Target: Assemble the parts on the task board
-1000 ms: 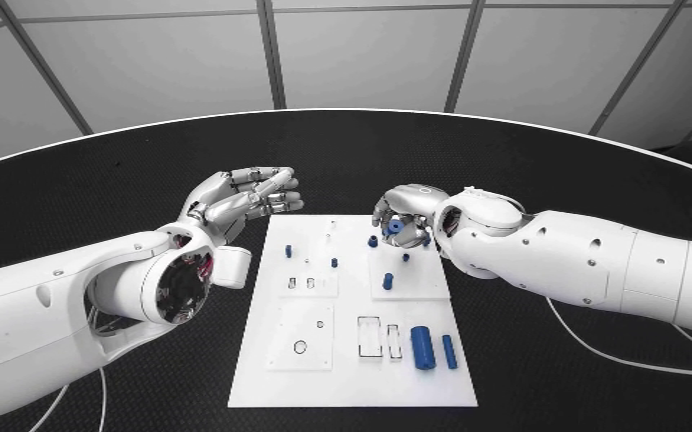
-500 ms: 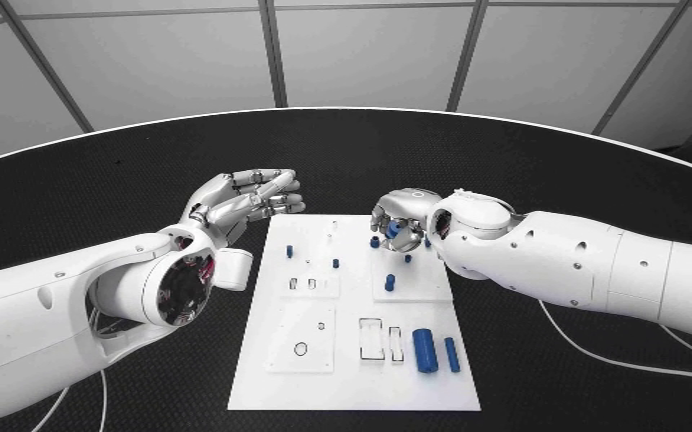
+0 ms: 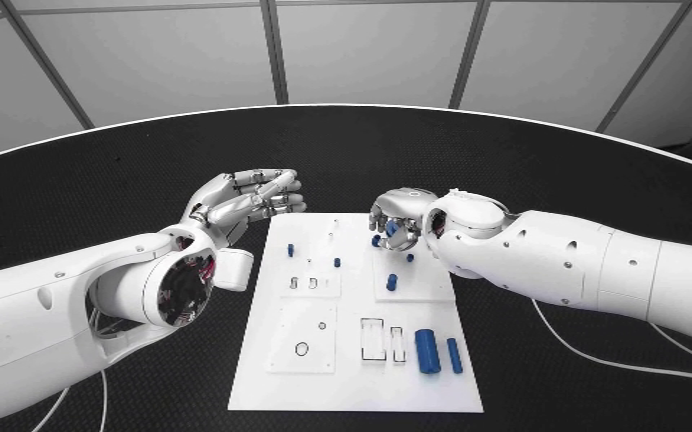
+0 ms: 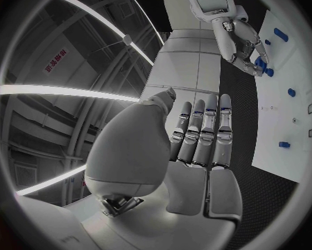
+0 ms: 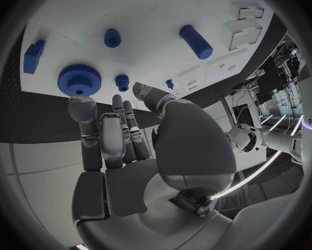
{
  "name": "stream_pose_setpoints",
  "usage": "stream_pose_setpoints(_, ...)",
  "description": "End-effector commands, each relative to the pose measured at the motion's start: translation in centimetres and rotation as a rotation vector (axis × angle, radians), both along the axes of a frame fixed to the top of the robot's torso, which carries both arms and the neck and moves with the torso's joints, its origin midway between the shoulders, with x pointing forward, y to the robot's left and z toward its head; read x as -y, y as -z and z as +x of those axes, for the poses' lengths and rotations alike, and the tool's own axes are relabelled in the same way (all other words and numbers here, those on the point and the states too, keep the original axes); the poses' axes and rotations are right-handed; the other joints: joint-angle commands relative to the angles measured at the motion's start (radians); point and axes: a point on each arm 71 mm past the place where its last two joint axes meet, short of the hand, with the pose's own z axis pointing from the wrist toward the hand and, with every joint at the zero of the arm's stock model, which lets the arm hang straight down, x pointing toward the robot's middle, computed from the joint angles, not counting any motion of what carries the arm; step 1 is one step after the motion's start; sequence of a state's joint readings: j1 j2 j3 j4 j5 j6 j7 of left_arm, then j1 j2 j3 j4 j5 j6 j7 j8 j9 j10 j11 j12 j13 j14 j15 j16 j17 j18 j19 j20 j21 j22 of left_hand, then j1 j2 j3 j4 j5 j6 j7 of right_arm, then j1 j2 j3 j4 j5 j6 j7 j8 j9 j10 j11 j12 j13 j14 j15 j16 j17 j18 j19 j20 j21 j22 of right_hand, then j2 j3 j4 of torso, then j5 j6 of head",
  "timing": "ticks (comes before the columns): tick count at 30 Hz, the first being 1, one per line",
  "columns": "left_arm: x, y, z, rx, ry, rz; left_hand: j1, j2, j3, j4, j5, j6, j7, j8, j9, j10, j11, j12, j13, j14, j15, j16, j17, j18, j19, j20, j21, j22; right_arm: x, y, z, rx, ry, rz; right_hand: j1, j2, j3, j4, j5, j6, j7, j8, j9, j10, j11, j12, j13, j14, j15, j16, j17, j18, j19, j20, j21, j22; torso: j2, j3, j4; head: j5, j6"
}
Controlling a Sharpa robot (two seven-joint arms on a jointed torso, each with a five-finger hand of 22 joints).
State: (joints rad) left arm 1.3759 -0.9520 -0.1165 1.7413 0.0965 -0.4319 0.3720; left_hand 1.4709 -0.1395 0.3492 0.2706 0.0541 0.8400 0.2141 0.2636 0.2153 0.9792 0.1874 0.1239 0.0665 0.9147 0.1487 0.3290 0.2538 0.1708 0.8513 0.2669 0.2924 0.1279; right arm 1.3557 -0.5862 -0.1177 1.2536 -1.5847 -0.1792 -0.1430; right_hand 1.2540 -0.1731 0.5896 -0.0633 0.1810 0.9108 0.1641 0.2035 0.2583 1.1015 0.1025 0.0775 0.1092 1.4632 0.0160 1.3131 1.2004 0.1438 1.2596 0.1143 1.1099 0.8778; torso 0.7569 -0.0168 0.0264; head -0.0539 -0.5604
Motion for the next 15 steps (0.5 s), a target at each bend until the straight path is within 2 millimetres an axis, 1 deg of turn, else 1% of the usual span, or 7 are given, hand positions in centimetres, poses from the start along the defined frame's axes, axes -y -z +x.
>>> stream_pose_setpoints(1,-0.04,-0.06,0.0,0.002,-0.001,0.0,-0.002,-0.004,0.001,0.004,-0.004,0.004,0.029,-0.003,-0.001,0.006,0.003,-0.005,-0.002,-0.009,0.001,-0.003,0.001,0.013,0.007,0.001,0.005,-0.001,0.03,-0.05,0.11,0.003,0.006,0.0,-0.005,0.002,0.0,0.006,-0.003,-0.001,-0.002,0.004,0.002,0.01,-0.001,0.003,0.002,0.048,-0.001,0.006,0.0,-0.014,0.006,0.001,0.006,0.0,0.006,-0.0008,0.0027,0.0,0.001)
stream_pose_setpoints(5,-0.06,-0.18,0.02,0.004,-0.002,0.0,-0.002,-0.004,0.001,0.004,-0.004,0.004,0.029,-0.003,-0.001,0.006,0.003,-0.005,-0.002,-0.009,0.001,-0.003,0.001,0.013,0.007,0.001,0.005,-0.001,0.08,-0.07,0.25,0.001,0.014,-0.005,-0.007,0.001,0.0,0.007,-0.003,0.0,-0.002,0.005,0.003,0.012,-0.001,0.004,0.003,0.048,-0.001,0.007,0.0,-0.014,0.007,0.001,0.007,0.001,0.009,-0.0018,0.0026,-0.001,0.002)
stream_pose_setpoints(8,-0.04,-0.32,0.06,0.008,-0.004,0.001,-0.002,-0.004,0.001,0.004,-0.004,0.004,0.029,-0.003,-0.001,0.006,0.003,-0.005,-0.002,-0.009,0.001,-0.003,0.001,0.013,0.007,0.001,0.005,-0.001,0.07,-0.04,0.32,-0.005,0.016,-0.011,-0.007,0.001,0.0,0.008,-0.003,0.002,-0.002,0.006,0.005,0.013,-0.002,0.005,0.003,0.048,-0.001,0.01,0.003,-0.015,0.008,0.001,0.01,0.005,0.01,-0.002,0.0027,0.002,0.001)
stream_pose_setpoints(12,0.02,-0.52,0.11,0.014,-0.006,0.001,-0.003,-0.004,0.002,0.006,-0.004,0.004,0.029,-0.003,-0.002,0.007,0.003,-0.006,-0.001,-0.009,0.001,-0.004,0.002,0.013,0.007,0.001,0.006,-0.001,0.04,0.04,0.39,-0.015,0.018,-0.021,-0.008,0.002,0.0,0.011,-0.004,0.004,-0.003,0.008,0.006,0.016,-0.002,0.006,0.004,0.048,-0.002,0.012,0.005,-0.015,0.008,0.001,0.011,0.007,0.013,-0.0012,0.004,0.004,-0.002)
stream_pose_setpoints(15,0.03,-0.64,0.14,0.017,-0.007,0.001,-0.003,-0.004,0.002,0.006,-0.004,0.004,0.029,-0.003,-0.002,0.007,0.003,-0.007,-0.001,-0.01,0.001,-0.004,0.002,0.013,0.008,0.001,0.006,-0.001,0.09,0.1,0.44,-0.022,0.021,-0.027,-0.008,0.003,0.001,0.013,-0.006,0.008,-0.004,0.012,0.009,0.02,-0.003,0.008,0.006,0.047,-0.002,0.015,0.006,-0.015,0.009,0.0,0.013,0.01,0.016,-0.0014,0.0044,0.002,-0.002)
